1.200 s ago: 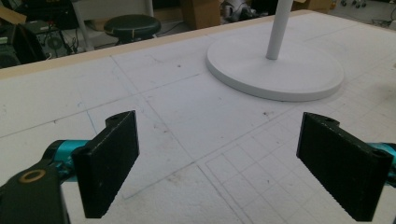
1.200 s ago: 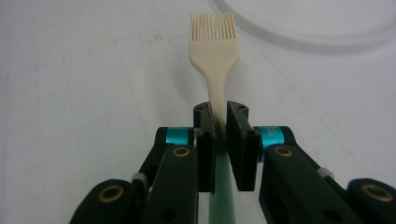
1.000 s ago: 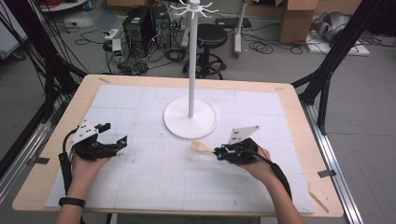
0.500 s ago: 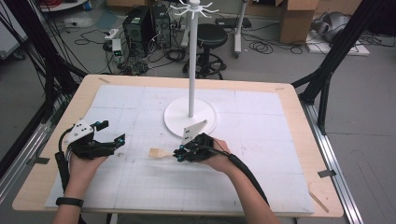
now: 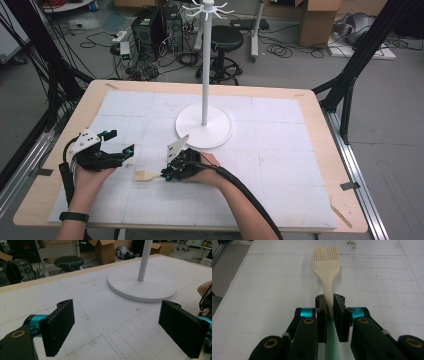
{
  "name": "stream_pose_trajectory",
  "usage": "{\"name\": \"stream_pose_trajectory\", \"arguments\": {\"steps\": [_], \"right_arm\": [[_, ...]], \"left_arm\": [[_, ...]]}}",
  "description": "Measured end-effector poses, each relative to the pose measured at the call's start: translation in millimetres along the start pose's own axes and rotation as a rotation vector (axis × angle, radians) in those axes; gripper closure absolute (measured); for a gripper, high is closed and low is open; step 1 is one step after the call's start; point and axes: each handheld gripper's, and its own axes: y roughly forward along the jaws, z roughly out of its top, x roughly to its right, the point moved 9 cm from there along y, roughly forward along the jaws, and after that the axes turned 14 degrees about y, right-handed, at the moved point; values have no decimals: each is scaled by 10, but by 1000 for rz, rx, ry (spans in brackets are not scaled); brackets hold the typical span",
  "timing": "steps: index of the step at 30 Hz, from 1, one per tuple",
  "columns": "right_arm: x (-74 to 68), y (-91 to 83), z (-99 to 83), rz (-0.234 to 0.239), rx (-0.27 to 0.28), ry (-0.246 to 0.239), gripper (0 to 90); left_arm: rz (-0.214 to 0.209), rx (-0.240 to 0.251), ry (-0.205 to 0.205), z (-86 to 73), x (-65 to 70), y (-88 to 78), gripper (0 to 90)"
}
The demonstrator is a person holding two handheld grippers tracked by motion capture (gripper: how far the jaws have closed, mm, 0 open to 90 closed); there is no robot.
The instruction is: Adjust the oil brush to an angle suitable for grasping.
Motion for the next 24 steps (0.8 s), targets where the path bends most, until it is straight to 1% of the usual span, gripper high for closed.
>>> {"name": "stream_pose_trajectory", "arguments": {"steps": [3, 5, 6, 7, 8, 9, 10, 12, 13, 14, 15, 17, 18, 19, 20, 22, 24], "right_arm": [[-6, 62, -25, -1, -35, 0, 825], [-20, 97, -41, 2, -47, -3, 816], [-14, 94, -35, -3, -41, -2, 782], [-14, 94, -35, -3, -41, -2, 782], [-12, 92, -31, -10, -38, -7, 748], [-22, 59, -22, -10, -35, -1, 695], [-22, 59, -22, -10, -35, -1, 695], [-23, 3, -8, -22, -29, 4, 628], [-8, -90, 21, -28, 1, 18, 554], [-5, -130, 29, -34, 14, 21, 529], [-5, -130, 29, -34, 14, 21, 529], [19, -259, 40, -53, 48, 35, 460], [29, -331, 37, -63, 66, 53, 429], [68, -481, 21, -102, 99, 69, 374], [68, -481, 21, -102, 99, 69, 374], [96, -643, -13, -121, 133, 79, 347], [121, -820, -64, -145, 169, 106, 321]], "left_arm": [[-7, -3, 0, -3, 15, 10, 140], [-6, -4, 3, -3, 17, 10, 140], [-7, -2, 1, -1, 17, 10, 140], [-7, -2, 0, -1, 16, 8, 140], [-6, -3, 3, -3, 13, 5, 140], [-5, -2, 6, -3, 12, 3, 140], [-6, -3, 8, -4, 10, -1, 140], [-5, 0, 5, -3, 3, -10, 140], [-3, 2, 2, -4, 1, -14, 140], [-5, 3, -1, -4, 0, -16, 140], [-6, 4, -1, -5, -2, -20, 140], [-2, 3, 0, -10, -8, -22, 140], [-2, 3, -2, -13, -10, -21, 140], [-2, 2, -4, -18, -9, -20, 140], [-2, 0, -4, -23, -9, -20, 140], [-1, 0, -5, -27, -9, -20, 140], [-2, 3, -1, -27, -9, -20, 140]]}}
